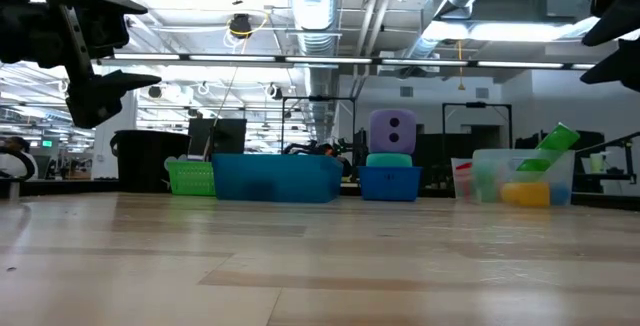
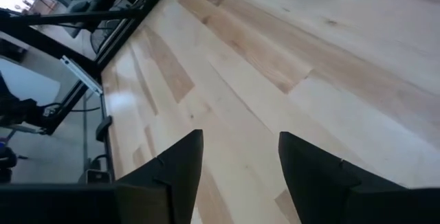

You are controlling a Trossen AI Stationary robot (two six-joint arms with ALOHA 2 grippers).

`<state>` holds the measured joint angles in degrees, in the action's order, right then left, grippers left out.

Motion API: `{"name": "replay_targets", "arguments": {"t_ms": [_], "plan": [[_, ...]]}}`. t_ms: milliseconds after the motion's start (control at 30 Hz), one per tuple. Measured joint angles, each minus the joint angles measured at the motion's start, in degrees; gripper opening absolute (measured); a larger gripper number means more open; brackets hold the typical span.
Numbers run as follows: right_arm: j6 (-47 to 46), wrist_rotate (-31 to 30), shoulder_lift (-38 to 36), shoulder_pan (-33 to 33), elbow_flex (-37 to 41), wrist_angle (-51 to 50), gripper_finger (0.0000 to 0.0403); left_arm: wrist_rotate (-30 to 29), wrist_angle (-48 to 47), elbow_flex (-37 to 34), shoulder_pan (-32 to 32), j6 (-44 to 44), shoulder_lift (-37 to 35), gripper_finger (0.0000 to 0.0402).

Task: Pick & Place Toys
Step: Return to Home Position

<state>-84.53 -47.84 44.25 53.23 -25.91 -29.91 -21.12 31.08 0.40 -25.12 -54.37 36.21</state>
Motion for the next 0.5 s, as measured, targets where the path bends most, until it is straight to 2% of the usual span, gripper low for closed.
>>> {"name": "replay_targets", "arguments": {"t_ms": [500], "plan": [[0.0,0.18,0.0,-0.04,-0.02,0.64,0.0189,-0.04,0.01,-0.02,0.0,0.07,0.0,0.031]]}}
